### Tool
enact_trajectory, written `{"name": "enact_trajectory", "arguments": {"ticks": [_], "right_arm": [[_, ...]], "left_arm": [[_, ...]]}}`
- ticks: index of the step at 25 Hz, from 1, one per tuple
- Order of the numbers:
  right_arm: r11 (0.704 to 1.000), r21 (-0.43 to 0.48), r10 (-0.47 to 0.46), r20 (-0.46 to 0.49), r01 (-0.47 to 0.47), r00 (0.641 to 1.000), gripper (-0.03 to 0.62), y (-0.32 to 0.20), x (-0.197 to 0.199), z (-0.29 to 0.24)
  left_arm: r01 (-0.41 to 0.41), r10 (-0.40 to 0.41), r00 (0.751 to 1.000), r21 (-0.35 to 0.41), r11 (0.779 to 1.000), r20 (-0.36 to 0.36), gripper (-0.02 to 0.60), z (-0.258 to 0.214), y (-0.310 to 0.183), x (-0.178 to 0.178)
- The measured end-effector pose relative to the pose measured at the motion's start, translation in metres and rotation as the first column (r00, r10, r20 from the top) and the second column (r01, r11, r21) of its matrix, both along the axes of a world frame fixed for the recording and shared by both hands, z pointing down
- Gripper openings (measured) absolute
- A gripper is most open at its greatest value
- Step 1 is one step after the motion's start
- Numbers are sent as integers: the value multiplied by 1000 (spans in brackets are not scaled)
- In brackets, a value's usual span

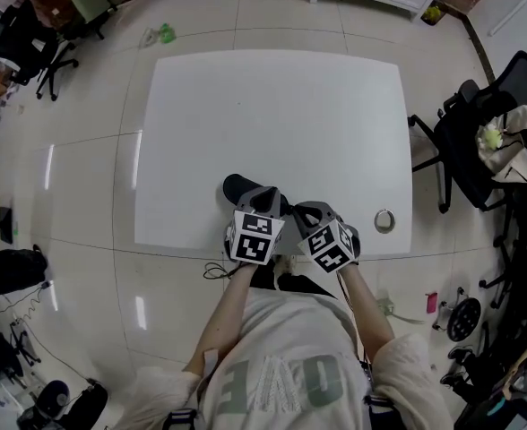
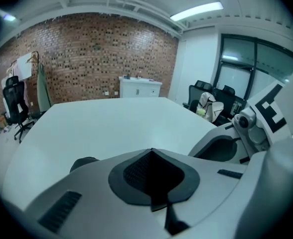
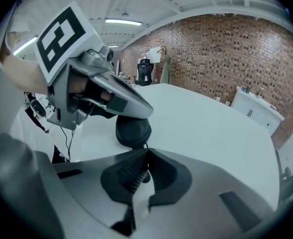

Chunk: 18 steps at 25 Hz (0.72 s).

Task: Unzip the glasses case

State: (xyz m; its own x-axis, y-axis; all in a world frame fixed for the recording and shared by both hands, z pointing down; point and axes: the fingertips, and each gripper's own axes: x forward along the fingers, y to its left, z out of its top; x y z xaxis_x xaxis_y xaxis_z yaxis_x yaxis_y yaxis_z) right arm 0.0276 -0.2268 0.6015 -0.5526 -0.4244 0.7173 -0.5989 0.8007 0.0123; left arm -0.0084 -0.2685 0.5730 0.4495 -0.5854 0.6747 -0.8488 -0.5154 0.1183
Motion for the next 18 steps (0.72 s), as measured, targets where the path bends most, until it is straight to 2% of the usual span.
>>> {"name": "enact_trajectory", "arguments": {"ticks": [7, 12, 13, 15, 18], "right_arm": [[998, 28, -60, -18, 61, 998, 2, -31, -12, -1], [999, 30, -28, 38, 27, 999, 2, -31, -15, -2], [999, 36, 3, 56, -5, 998, 2, -32, -14, -4], [992, 57, 103, 114, -110, 988, 2, -38, -4, -14], [958, 92, 244, 235, -271, 941, 2, -44, 19, -46]], "left_arm": [[10, -10, 1000, -9, 1000, -25, 5, 0, -2, 0], [30, -29, 998, 6, 1000, -49, 5, -2, -4, -6], [38, -37, 997, 16, 999, -74, 5, -3, -5, -7], [84, -74, 979, 46, 995, -190, 6, -12, -8, -11], [186, -127, 922, 130, 974, -366, 6, -43, -13, -26]]}}
